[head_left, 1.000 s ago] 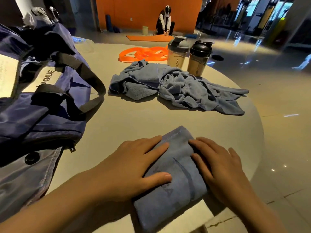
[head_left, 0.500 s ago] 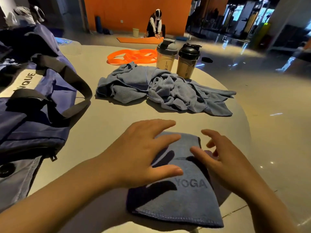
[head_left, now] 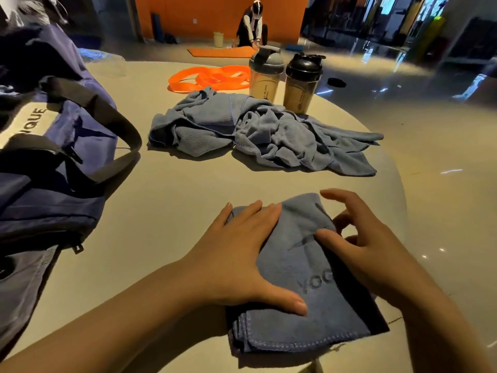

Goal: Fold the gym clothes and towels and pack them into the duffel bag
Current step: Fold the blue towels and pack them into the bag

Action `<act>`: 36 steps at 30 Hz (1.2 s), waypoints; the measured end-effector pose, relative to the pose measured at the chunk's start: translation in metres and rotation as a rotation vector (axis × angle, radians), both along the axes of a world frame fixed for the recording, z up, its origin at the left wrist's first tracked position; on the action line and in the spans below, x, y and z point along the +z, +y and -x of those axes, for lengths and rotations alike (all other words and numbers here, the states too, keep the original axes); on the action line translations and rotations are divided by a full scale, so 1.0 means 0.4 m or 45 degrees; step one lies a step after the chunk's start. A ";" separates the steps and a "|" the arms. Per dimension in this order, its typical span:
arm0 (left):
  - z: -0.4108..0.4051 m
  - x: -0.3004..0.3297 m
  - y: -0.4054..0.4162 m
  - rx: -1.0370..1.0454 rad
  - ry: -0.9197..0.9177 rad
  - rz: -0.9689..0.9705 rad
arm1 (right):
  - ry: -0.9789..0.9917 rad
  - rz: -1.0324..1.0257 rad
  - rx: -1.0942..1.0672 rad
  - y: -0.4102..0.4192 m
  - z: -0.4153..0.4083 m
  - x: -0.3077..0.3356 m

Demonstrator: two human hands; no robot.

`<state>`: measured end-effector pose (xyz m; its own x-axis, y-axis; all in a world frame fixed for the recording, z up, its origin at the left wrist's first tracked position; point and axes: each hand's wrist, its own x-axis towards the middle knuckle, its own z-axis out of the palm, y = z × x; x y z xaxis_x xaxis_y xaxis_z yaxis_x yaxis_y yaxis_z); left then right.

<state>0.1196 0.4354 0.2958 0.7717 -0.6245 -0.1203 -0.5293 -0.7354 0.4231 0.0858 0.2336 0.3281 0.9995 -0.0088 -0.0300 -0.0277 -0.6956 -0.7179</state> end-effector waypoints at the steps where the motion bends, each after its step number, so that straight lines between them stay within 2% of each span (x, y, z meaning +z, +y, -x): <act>1: 0.002 0.002 -0.005 0.015 -0.004 0.031 | -0.044 -0.201 -0.014 0.010 0.004 0.006; 3: 0.005 -0.002 -0.011 0.044 -0.031 0.106 | -0.110 -0.607 -0.028 0.031 0.010 0.014; 5: 0.005 -0.008 -0.011 0.067 -0.026 0.207 | -0.078 -0.853 -0.016 0.049 0.018 0.007; 7: 0.003 -0.019 -0.010 0.066 -0.015 0.290 | -0.047 -0.790 0.009 0.067 0.024 -0.010; 10: -0.005 -0.023 -0.004 0.023 0.023 0.364 | -0.025 -0.495 -0.043 0.088 0.018 -0.028; 14: -0.015 -0.010 0.068 -0.060 0.298 0.563 | 0.121 0.001 0.036 0.114 -0.005 -0.018; 17: 0.006 -0.005 0.131 -0.059 0.397 0.709 | 0.143 0.172 0.131 0.136 -0.032 -0.004; 19: 0.027 -0.001 0.154 0.087 0.374 0.813 | 0.133 0.072 0.180 0.153 -0.044 -0.002; 23: 0.030 0.001 0.167 0.471 0.297 1.070 | 0.092 -0.571 0.201 0.168 -0.042 0.002; 25: 0.025 0.000 0.164 0.533 0.296 1.194 | 0.048 -0.835 0.220 0.171 -0.044 0.010; 27: 0.028 0.001 0.157 0.479 0.370 1.299 | 0.009 -0.988 0.244 0.177 -0.049 0.024; 30: 0.040 0.009 0.155 0.336 0.500 1.442 | -0.028 -0.959 0.275 0.191 -0.063 0.033; 33: 0.046 0.012 0.160 0.235 0.361 1.408 | -0.094 -0.720 0.240 0.213 -0.070 0.022; 36: 0.044 0.010 0.171 0.184 0.326 1.325 | -0.146 -0.584 0.232 0.235 -0.077 0.015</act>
<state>0.1020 0.5037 0.2996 0.8737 -0.4181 0.2485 -0.2733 0.0005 0.9619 0.1165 0.3277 0.3341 0.9806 0.1548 0.1199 0.1616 -0.2939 -0.9421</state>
